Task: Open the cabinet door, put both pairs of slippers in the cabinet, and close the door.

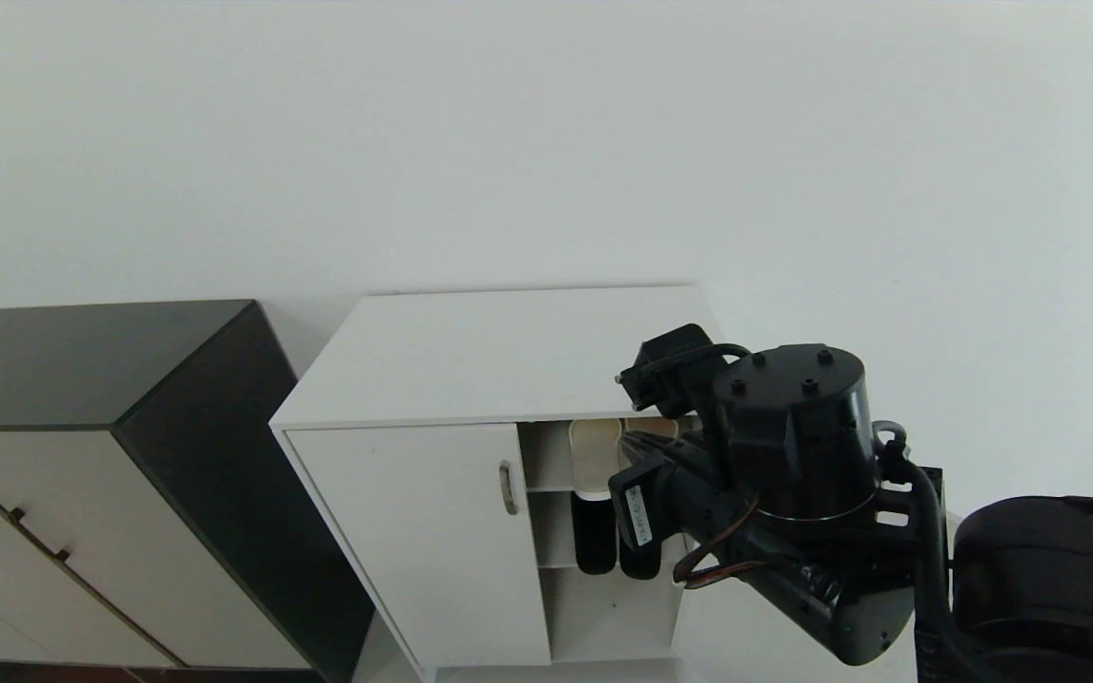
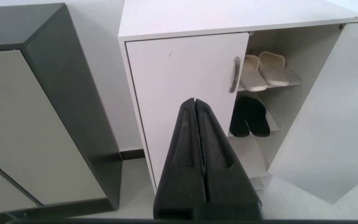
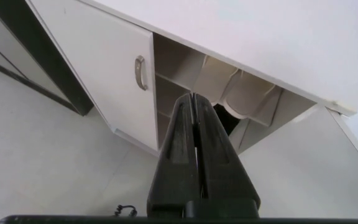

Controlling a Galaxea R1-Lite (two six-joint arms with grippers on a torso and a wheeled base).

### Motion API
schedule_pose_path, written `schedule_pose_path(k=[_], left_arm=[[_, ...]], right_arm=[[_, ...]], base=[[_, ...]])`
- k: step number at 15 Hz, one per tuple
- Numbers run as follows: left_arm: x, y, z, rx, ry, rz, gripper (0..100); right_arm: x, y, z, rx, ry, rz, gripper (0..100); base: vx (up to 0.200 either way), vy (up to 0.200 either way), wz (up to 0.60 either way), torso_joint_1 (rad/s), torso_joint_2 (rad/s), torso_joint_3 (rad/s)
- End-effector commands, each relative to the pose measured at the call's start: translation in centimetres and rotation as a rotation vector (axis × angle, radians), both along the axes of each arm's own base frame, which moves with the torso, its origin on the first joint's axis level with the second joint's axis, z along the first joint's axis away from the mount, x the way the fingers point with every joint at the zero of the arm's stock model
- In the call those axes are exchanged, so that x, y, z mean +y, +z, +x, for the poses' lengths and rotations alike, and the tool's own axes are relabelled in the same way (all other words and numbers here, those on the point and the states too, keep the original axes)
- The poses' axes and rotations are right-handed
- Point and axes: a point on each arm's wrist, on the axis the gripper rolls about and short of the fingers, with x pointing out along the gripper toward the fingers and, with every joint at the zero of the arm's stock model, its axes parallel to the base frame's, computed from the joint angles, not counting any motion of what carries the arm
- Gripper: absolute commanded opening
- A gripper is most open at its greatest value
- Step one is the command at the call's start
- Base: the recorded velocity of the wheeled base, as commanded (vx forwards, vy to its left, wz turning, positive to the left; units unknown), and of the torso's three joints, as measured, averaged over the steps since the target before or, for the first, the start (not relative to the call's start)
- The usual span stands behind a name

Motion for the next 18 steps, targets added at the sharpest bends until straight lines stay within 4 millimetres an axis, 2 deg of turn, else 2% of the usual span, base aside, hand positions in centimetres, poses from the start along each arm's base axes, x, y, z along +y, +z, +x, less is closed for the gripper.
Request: schedule_pose_path(k=[1, 8, 9, 12, 16, 17, 18], left_arm=[[0.0, 0.0, 0.0, 0.000, 0.000, 0.000, 0], [0.0, 0.0, 0.0, 0.000, 0.000, 0.000, 0], [0.0, 0.0, 0.0, 0.000, 0.000, 0.000, 0], [0.0, 0.0, 0.0, 0.000, 0.001, -0.002, 0], [0.0, 0.0, 0.0, 0.000, 0.000, 0.000, 0], [0.0, 0.0, 0.0, 0.000, 0.000, 0.000, 0], [0.0, 0.0, 0.0, 0.000, 0.000, 0.000, 0]], right_arm=[[-0.1, -0.5, -0.1, 0.007, 0.002, -0.011, 0], [-0.1, -0.6, 0.0, 0.009, -0.001, -0.014, 0], [-0.4, -0.7, 0.4, 0.009, -0.017, -0.020, 0], [-2.4, -1.4, 2.4, 0.000, -0.103, -0.057, 0], [-6.0, 1.2, 4.6, -0.007, -0.249, 0.107, 0], [-6.3, 1.1, 5.0, 0.002, -0.265, 0.117, 0], [-6.6, -0.1, 6.2, 0.038, -0.304, 0.118, 0]], base=[[0.000, 0.000, -0.60, 0.007, 0.01, 0.002], [0.000, 0.000, -0.60, 0.003, 0.00, -0.001], [0.000, 0.000, 0.00, 0.000, 0.00, 0.000], [0.000, 0.000, 0.00, 0.000, 0.00, 0.000], [0.000, 0.000, 0.00, 0.000, 0.00, 0.000], [0.000, 0.000, 0.00, 0.000, 0.00, 0.000], [0.000, 0.000, 0.00, 0.000, 0.00, 0.000]])
